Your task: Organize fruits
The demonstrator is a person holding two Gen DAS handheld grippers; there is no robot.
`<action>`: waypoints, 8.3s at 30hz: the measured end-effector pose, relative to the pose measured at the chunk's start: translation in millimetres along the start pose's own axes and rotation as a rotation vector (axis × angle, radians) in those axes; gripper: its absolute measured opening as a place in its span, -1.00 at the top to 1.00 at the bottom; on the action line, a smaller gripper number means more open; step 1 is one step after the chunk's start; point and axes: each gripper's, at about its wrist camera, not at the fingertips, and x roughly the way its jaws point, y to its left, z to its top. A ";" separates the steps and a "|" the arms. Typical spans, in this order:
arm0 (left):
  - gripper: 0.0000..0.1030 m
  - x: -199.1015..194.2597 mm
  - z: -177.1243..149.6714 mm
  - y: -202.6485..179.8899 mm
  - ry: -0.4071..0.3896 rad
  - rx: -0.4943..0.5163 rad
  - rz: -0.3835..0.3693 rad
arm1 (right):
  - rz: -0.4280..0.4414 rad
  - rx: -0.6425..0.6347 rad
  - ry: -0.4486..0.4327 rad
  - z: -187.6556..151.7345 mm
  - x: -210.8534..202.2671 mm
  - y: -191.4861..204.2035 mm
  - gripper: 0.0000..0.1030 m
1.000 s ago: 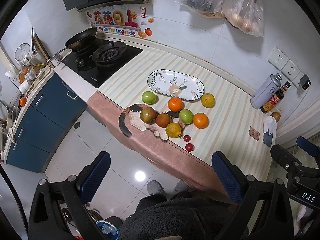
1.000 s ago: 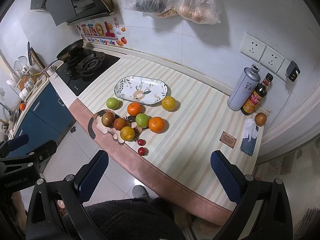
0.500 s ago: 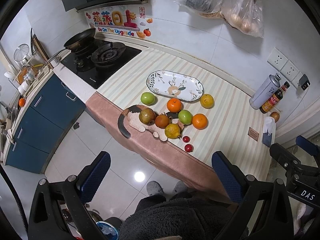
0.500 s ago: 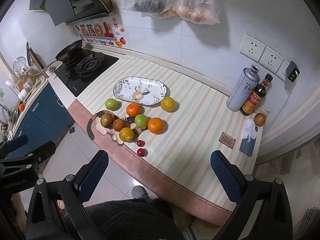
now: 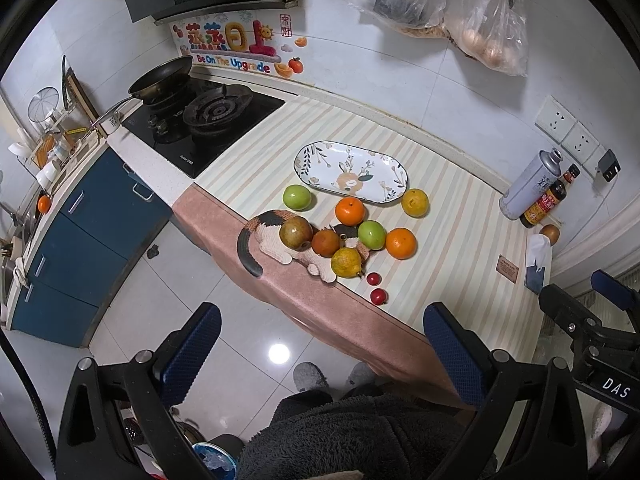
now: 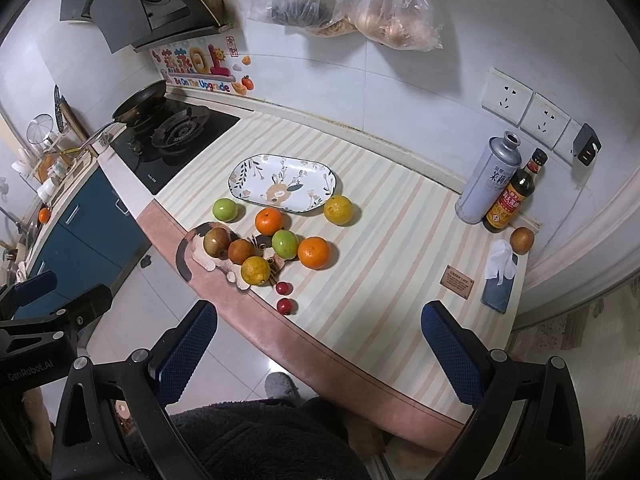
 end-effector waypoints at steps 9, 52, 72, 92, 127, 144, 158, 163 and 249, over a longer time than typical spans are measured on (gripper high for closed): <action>-0.99 0.8 2.2 -0.1 0.001 0.002 -0.001 | 0.000 0.002 0.000 0.0 -0.4 0.0 -1.00; -0.99 204.3 45.7 48.8 0.124 -0.056 0.264 | 0.136 0.157 0.147 28.1 226.2 -23.9 -0.80; -0.63 389.8 89.8 76.0 0.500 -0.139 -0.124 | 0.259 0.569 0.453 28.3 431.7 -25.2 -0.39; -0.27 380.7 113.9 62.6 0.476 -0.065 -0.201 | 0.215 0.609 0.398 34.6 422.8 -25.1 -0.31; -0.29 491.8 276.0 -14.6 0.562 0.108 -0.239 | 0.133 0.209 0.435 228.1 519.2 14.9 -0.34; -0.70 416.2 283.6 -3.2 0.376 0.106 -0.135 | 0.036 0.225 0.374 211.7 450.1 9.2 -0.84; -0.70 315.0 232.0 4.8 0.163 0.122 -0.082 | 0.023 0.165 0.226 173.7 351.8 32.4 -0.84; -0.70 286.1 214.1 9.7 0.137 0.114 -0.111 | 0.035 0.158 0.175 162.5 316.2 35.7 -0.84; -0.16 462.8 231.8 21.1 0.468 0.159 -0.091 | 0.067 0.330 0.434 172.6 485.6 44.4 -0.66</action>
